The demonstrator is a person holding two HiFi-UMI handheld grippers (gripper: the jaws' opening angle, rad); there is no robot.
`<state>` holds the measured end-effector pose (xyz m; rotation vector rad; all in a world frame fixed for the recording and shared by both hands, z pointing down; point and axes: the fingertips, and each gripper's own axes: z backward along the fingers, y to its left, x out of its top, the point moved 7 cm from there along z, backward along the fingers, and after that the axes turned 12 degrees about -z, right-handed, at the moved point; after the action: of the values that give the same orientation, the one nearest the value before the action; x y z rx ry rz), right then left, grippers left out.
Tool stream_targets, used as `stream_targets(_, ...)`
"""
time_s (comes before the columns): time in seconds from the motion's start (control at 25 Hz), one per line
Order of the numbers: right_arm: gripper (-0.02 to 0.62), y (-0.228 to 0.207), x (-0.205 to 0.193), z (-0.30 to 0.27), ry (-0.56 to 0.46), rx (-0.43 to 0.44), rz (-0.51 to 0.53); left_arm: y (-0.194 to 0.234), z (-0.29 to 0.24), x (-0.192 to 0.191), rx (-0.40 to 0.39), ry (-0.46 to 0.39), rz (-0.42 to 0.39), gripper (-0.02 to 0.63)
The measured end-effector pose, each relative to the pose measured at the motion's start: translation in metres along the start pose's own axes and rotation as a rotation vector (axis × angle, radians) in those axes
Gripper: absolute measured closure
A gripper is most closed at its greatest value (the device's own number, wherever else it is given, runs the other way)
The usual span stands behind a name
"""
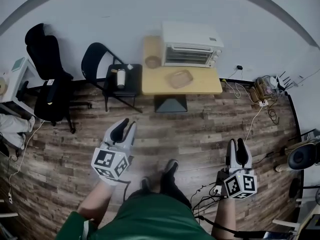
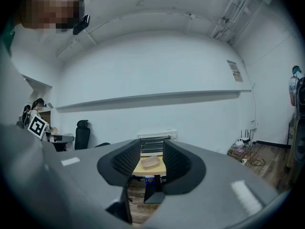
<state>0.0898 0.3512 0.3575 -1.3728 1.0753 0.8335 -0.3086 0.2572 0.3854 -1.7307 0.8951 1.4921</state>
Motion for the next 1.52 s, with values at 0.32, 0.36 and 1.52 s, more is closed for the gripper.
stream_targets(0.32,0.466,-0.076,0.017,-0.086,0.009,0.078,-0.067,-0.011,-0.091,-0.004,0.064,0.081,0.072,0.502)
stream_targets(0.36,0.466,-0.086,0.022,-0.098,0.011,0.087,-0.073,-0.012,-0.104,-0.003,0.073,0.089,0.088,0.502)
stream_targets(1.52,0.466,-0.191,0.056,-0.235,0.062,0.094,-0.121,-0.001,-0.303,-0.052,0.070,0.250,0.226,0.502)
